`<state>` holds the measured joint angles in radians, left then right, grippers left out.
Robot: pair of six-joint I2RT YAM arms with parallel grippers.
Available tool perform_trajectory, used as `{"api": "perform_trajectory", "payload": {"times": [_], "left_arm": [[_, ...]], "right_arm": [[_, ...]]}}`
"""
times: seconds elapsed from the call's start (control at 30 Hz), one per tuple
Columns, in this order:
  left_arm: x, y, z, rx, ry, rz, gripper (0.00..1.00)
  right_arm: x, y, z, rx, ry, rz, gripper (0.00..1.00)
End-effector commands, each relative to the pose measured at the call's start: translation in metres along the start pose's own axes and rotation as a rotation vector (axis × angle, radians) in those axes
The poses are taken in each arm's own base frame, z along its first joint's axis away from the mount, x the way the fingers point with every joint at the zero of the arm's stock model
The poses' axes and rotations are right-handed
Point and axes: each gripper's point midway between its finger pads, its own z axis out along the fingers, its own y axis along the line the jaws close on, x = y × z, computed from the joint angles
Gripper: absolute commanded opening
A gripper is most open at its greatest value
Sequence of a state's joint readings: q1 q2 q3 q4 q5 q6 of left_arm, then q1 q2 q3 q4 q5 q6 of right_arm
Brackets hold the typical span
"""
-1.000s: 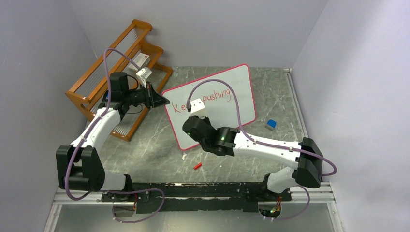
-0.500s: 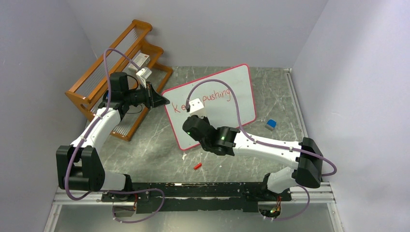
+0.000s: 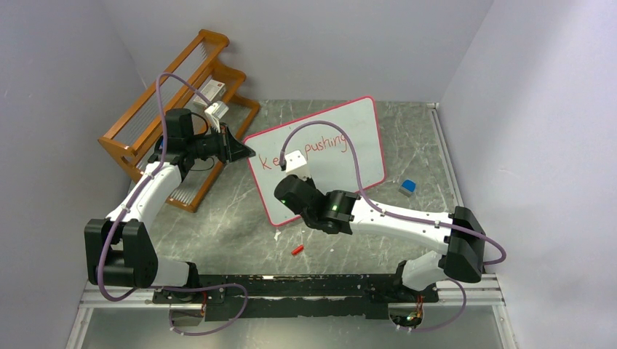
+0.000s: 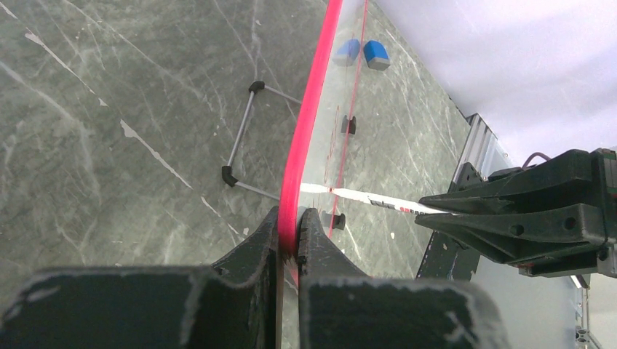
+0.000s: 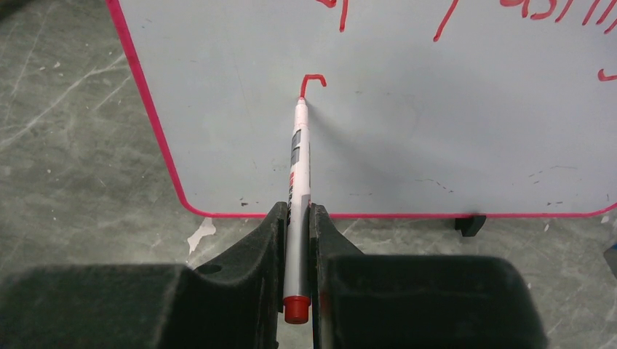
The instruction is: Write a sentence on the whiteboard
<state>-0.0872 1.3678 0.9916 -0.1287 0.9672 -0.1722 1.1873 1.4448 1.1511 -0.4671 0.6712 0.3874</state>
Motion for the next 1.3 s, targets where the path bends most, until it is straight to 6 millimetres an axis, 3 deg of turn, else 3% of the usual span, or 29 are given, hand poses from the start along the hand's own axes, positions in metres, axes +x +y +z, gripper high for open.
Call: {"api": "perform_trajectory", "payload": {"times": [0.0,0.7,0.93,1.27], "left_arm": [[0.022,0.026,0.006,-0.11,0.056,0.032,0.05],[0.022,0.025,0.006,-0.109,0.056,0.032,0.05],[0.022,0.025,0.006,-0.108,0.055,0.031,0.05],[0.022,0.026,0.006,-0.109,0.057,0.03,0.05]], "right_arm": [[0.016,-0.002,0.005,0.017,0.051,0.0,0.0],[0.043,0.008,0.003,-0.033,0.133,-0.012,0.0],[0.032,0.017,-0.003,-0.062,0.101,0.007,0.0],[0.0,-0.001,-0.018,-0.022,-0.025,0.069,0.0]]}}
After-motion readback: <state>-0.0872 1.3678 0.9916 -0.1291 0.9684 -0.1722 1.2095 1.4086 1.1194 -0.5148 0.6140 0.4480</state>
